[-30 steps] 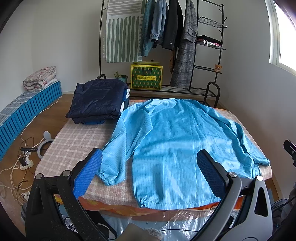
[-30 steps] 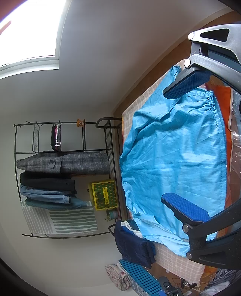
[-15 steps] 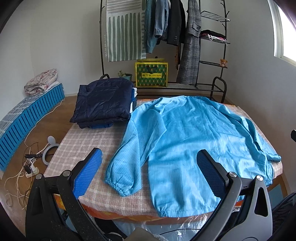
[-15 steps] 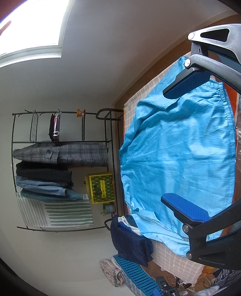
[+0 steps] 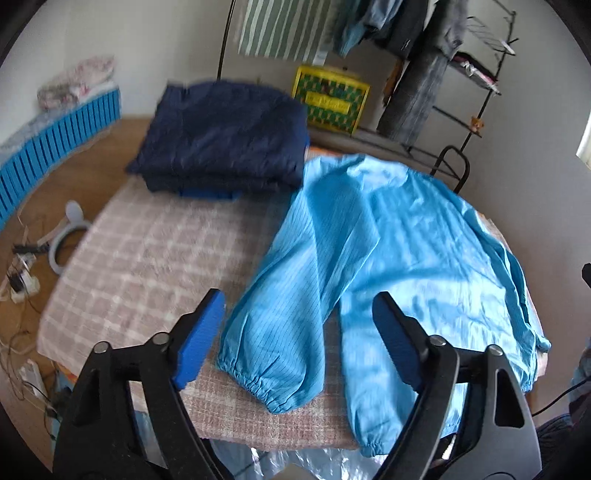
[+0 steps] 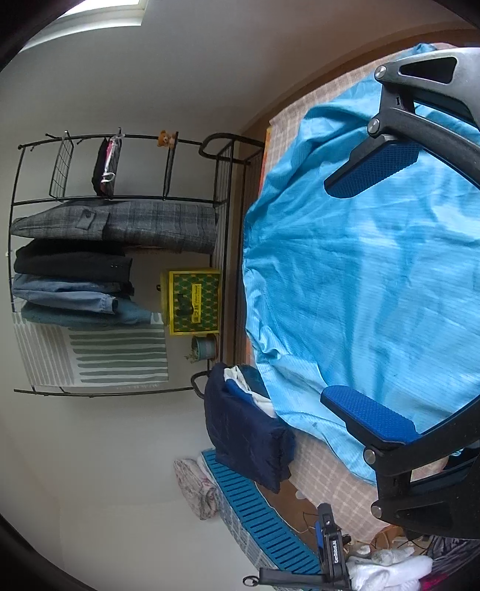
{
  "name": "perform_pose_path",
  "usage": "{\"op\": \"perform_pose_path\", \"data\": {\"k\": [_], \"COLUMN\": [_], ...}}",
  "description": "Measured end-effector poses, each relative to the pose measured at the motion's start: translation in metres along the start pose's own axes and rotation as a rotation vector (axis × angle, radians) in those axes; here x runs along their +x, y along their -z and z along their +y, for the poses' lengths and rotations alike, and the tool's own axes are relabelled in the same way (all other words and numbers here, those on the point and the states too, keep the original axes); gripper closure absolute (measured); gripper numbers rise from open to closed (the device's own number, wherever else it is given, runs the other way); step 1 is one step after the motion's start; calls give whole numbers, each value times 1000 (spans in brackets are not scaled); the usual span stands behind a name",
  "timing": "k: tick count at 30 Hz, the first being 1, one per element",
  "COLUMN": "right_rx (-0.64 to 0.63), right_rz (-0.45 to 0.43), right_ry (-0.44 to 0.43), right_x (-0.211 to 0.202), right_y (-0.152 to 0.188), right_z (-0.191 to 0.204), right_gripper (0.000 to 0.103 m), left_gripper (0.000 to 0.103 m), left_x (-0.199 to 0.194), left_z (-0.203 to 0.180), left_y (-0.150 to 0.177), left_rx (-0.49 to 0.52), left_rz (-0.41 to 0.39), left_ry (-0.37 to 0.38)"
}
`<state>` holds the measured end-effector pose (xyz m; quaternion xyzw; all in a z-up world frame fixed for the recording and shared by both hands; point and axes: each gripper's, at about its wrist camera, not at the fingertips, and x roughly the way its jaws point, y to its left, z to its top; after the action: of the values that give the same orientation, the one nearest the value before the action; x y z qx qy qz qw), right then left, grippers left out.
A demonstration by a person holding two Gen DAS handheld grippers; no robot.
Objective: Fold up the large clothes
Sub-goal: 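Lower the left tool onto the blue sleeve cuff and close on it, then lift the held sleeve with the left tool and fold it across the shirt back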
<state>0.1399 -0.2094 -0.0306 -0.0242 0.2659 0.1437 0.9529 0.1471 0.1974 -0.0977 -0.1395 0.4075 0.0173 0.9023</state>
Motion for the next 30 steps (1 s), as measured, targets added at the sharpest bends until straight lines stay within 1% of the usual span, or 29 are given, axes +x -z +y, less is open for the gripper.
{"op": "perform_pose_path", "data": {"k": [2, 4, 6, 7, 9, 12, 15, 17, 18, 19, 20, 21, 22, 23, 26, 30], "right_rx": [3, 1, -6, -3, 13, 60, 94, 87, 82, 76, 73, 69, 64, 58, 47, 63], "right_rz": [24, 51, 73, 85, 112, 168, 181, 178, 177, 177, 178, 180, 182, 185, 192, 209], "right_ry": [-7, -12, -24, -32, -40, -50, -63, -65, -68, -70, -71, -72, -72, -69, -60, -62], "right_x": [16, 32, 47, 53, 67, 85, 92, 93, 93, 94, 94, 95, 95, 95, 97, 98], "right_y": [3, 7, 13, 15, 21, 23, 23, 23, 24, 23, 24, 24, 25, 25, 26, 26], "right_z": [5, 9, 10, 9, 6, 0, -5, -3, -2, 0, 1, 3, 5, 6, 7, 4], "right_gripper": [1, 5, 7, 7, 8, 17, 19, 20, 20, 20, 20, 20, 20, 20, 21, 25], "left_gripper": [21, 21, 21, 21, 21, 21, 21, 35, 55, 69, 74, 81, 94, 99, 101, 102], "left_x": [29, 54, 73, 80, 90, 108, 123, 130, 133, 136, 138, 139, 140, 139, 132, 114], "left_z": [13, 26, 38, 43, 50, 58, 65, 65, 65, 65, 64, 64, 62, 60, 53, 39], "left_y": [0, 1, 3, 3, 5, 8, 14, 17, 19, 20, 21, 21, 21, 22, 19, 6], "left_rx": [-38, -84, -132, -154, -164, -170, -198, -200, -197, -195, -197, -200, -197, -194, -170, -158], "left_rz": [65, 125, 175, 187, 205, 245, 291, 310, 322, 334, 340, 340, 340, 336, 288, 217], "left_ry": [27, 25, 44, 41, 31, 13, 36, 19, 8, 8, 17, 29, 41, 52, 63, 108]}}
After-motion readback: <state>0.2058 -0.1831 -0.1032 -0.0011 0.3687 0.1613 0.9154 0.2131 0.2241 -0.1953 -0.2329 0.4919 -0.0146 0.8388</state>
